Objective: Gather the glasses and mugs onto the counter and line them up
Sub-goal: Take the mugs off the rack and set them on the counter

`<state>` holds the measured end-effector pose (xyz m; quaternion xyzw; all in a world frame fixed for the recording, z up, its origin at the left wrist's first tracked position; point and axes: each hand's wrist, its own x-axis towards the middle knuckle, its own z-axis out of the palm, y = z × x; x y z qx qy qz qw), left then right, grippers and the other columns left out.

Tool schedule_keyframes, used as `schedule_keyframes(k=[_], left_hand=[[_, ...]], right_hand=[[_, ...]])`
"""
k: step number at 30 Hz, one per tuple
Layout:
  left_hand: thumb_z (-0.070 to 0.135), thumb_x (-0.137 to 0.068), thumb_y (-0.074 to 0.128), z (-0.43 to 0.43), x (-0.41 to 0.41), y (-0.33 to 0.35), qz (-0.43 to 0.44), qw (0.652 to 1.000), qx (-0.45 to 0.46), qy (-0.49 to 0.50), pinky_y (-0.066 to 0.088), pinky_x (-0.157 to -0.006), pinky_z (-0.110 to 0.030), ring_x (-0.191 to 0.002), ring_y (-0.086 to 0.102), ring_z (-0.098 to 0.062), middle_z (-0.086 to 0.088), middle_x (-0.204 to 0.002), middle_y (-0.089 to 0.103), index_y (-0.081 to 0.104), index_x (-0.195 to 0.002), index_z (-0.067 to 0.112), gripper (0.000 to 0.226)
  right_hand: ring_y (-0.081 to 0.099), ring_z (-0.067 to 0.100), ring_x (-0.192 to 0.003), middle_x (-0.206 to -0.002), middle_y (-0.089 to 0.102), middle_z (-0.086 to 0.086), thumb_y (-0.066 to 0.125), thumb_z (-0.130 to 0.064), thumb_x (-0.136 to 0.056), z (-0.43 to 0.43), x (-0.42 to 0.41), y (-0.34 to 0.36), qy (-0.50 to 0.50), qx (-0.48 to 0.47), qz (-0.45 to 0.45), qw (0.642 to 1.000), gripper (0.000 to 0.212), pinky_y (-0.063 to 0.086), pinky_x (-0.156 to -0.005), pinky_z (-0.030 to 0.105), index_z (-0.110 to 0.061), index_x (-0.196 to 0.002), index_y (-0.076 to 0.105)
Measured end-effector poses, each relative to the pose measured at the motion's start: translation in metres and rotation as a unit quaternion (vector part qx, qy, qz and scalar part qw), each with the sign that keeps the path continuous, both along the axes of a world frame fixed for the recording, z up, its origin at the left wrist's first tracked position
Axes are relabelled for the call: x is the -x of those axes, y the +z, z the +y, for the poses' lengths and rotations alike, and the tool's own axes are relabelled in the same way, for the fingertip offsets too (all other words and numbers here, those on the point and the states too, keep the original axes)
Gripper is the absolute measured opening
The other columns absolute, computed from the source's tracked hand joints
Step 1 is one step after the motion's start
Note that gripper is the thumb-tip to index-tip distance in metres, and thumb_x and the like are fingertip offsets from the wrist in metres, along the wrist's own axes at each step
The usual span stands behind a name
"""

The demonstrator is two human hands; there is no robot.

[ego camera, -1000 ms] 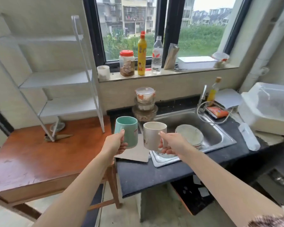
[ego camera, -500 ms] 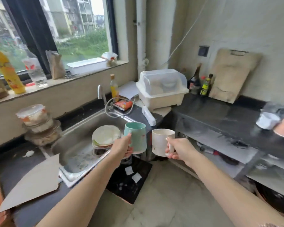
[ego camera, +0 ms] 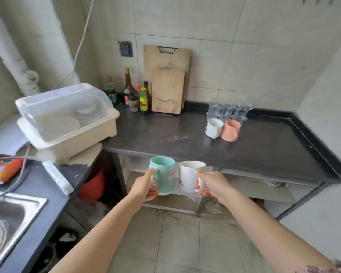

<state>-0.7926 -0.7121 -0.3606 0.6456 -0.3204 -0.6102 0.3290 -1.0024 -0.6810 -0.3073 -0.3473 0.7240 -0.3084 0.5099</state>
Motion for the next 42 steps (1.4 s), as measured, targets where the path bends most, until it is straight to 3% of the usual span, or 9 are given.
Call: schedule_keyframes(k=[6, 18, 21, 27, 30, 33, 38, 42], left_hand=[[0.038, -0.086, 0.053, -0.072, 0.094, -0.001, 0.018, 0.997, -0.024, -0.076, 0.047, -0.059, -0.027, -0.053, 0.051, -0.023, -0.011, -0.058, 0.057, 0.052, -0.066, 0.01, 0.034], [0.054, -0.084, 0.054, -0.185, 0.303, -0.021, 0.02, 0.979, 0.002, -0.201, 0.05, -0.048, -0.022, -0.045, 0.058, -0.018, -0.005, -0.05, 0.061, 0.05, -0.06, 0.014, 0.046], [0.056, -0.085, 0.052, -0.215, 0.36, -0.03, 0.02, 0.98, -0.01, -0.196, 0.051, -0.047, -0.022, -0.049, 0.06, -0.018, -0.006, -0.055, 0.062, 0.052, -0.062, 0.015, 0.047], [0.055, -0.09, 0.045, -0.269, 0.456, -0.044, 0.03, 0.984, -0.052, -0.167, 0.052, -0.05, -0.022, -0.069, 0.065, -0.018, -0.011, -0.086, 0.065, 0.055, -0.083, 0.012, 0.045], [0.052, -0.091, 0.046, -0.291, 0.488, -0.058, 0.046, 0.988, -0.062, -0.135, 0.051, -0.047, -0.021, -0.075, 0.066, -0.02, -0.012, -0.088, 0.065, 0.052, -0.08, 0.013, 0.042], [0.05, -0.092, 0.045, -0.307, 0.512, -0.073, 0.036, 0.991, -0.064, -0.11, 0.052, -0.049, -0.021, -0.075, 0.066, -0.02, -0.013, -0.088, 0.066, 0.049, -0.074, 0.014, 0.041], [0.05, -0.092, 0.043, -0.325, 0.535, -0.104, 0.022, 0.993, -0.081, -0.087, 0.054, -0.065, -0.025, -0.082, 0.068, -0.019, -0.01, -0.092, 0.068, 0.053, -0.077, 0.014, 0.042], [0.049, -0.095, 0.038, -0.33, 0.539, -0.116, 0.008, 0.992, -0.073, -0.101, 0.049, -0.071, -0.027, -0.088, 0.066, -0.016, -0.005, -0.096, 0.067, 0.059, -0.086, 0.015, 0.041]], right_hand=[[0.051, 0.02, -0.043, -0.066, 0.065, 0.012, 0.055, -0.029, -0.094, -0.047, 0.087, 0.0, -0.112, -0.01, 0.002, 0.994, 0.03, 0.037, -0.039, 0.02, -0.002, -0.084, 0.062], [0.06, 0.02, -0.049, -0.073, 0.07, 0.01, 0.053, -0.033, -0.095, -0.145, 0.282, -0.015, -0.198, -0.028, 0.049, 0.979, 0.033, 0.046, -0.045, 0.021, -0.004, -0.083, 0.065], [0.06, 0.02, -0.05, -0.074, 0.07, 0.01, 0.053, -0.032, -0.095, -0.181, 0.335, -0.026, -0.189, -0.041, 0.051, 0.98, 0.032, 0.047, -0.044, 0.021, -0.005, -0.083, 0.065], [0.062, 0.019, -0.048, -0.074, 0.072, 0.008, 0.054, -0.034, -0.093, -0.249, 0.434, -0.047, -0.161, -0.08, 0.073, 0.981, 0.033, 0.046, -0.041, 0.02, -0.005, -0.084, 0.066], [0.064, 0.017, -0.049, -0.071, 0.069, 0.003, 0.052, -0.036, -0.093, -0.277, 0.471, -0.056, -0.148, -0.101, 0.095, 0.979, 0.031, 0.046, -0.041, 0.018, -0.011, -0.079, 0.064], [0.064, 0.018, -0.051, -0.071, 0.068, 0.002, 0.051, -0.036, -0.094, -0.299, 0.494, -0.067, -0.137, -0.111, 0.094, 0.98, 0.032, 0.051, -0.049, 0.02, -0.011, -0.079, 0.063], [0.067, 0.022, -0.062, -0.079, 0.071, 0.006, 0.051, -0.033, -0.093, -0.326, 0.513, -0.088, -0.146, -0.118, 0.045, 0.981, 0.027, 0.059, -0.076, 0.031, -0.013, -0.079, 0.062], [0.067, 0.023, -0.064, -0.086, 0.071, 0.006, 0.05, -0.033, -0.094, -0.339, 0.517, -0.102, -0.137, -0.113, 0.02, 0.984, 0.031, 0.059, -0.081, 0.034, -0.01, -0.081, 0.066]])
